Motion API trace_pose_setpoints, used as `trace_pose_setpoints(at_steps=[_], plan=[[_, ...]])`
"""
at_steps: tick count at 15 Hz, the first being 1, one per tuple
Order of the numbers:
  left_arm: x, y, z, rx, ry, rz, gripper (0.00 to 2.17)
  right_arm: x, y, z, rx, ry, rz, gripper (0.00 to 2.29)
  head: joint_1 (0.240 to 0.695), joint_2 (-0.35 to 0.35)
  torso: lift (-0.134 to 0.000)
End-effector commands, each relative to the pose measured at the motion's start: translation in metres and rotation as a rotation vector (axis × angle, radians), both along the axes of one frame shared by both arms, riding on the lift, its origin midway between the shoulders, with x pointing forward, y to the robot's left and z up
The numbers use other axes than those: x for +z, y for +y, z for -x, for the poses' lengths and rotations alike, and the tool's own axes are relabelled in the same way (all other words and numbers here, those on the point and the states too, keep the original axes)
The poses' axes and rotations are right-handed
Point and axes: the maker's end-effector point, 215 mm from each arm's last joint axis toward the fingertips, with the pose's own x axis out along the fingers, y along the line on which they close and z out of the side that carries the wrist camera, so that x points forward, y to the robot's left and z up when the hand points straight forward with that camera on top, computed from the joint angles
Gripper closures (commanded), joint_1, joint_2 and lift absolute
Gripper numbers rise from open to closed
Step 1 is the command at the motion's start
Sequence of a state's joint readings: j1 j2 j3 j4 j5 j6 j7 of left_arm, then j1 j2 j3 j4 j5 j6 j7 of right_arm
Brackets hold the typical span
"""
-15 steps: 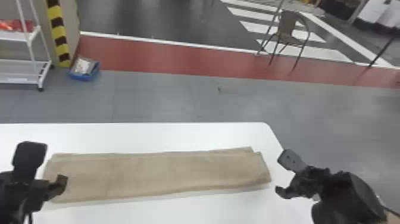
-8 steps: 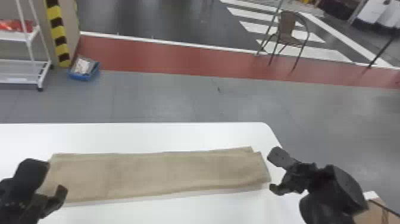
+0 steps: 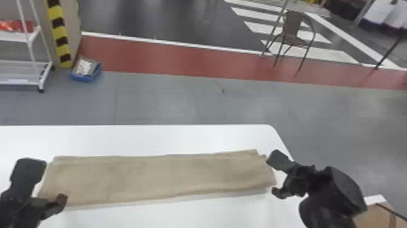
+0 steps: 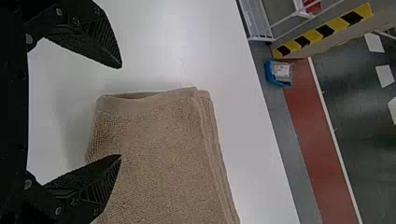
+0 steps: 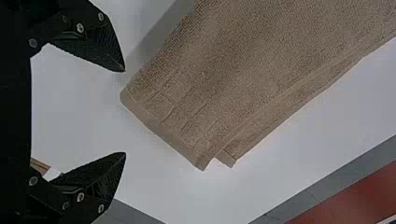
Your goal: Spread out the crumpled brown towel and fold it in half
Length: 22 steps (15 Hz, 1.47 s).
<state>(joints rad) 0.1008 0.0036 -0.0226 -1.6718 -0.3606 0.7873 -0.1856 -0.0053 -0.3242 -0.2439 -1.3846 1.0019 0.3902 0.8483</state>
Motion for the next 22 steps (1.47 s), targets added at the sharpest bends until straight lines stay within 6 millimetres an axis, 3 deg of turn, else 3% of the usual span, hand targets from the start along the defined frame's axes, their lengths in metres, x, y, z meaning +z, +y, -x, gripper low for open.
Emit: trace_pose_setpoints(at_steps=[1,5,8,11,13,19,22], plan=[[-0.006,0.003,-0.004,0.006,0.013,-0.001,0.28,-0.004,0.002,0.000,0.002,0.016,0.015,0.29,0.695,-0.305,0.000],[-0.009,0.006,-0.006,0.008,0.037,-0.003,1.02,-0.012,0.009,0.000,0.014,0.049,0.042,0.50,0.695,-0.292,0.000],[-0.008,0.008,-0.006,0.009,0.035,-0.008,1.02,-0.016,0.008,0.001,0.011,0.066,0.053,0.53,0.695,-0.284,0.000],[-0.008,0.008,-0.005,0.009,0.035,-0.009,1.02,-0.017,0.009,0.000,0.013,0.071,0.053,0.73,0.695,-0.284,0.000],[-0.009,0.009,-0.004,0.009,0.039,-0.010,1.02,-0.018,0.008,0.001,0.011,0.077,0.054,1.17,0.695,-0.282,0.000],[-0.012,0.015,0.010,0.005,0.060,-0.006,1.02,-0.022,0.010,0.013,0.038,0.093,0.030,1.30,0.695,-0.288,0.000],[-0.008,0.025,0.022,0.004,0.067,-0.006,1.02,-0.021,0.014,0.031,0.048,0.097,0.004,1.30,0.695,-0.285,0.000]])
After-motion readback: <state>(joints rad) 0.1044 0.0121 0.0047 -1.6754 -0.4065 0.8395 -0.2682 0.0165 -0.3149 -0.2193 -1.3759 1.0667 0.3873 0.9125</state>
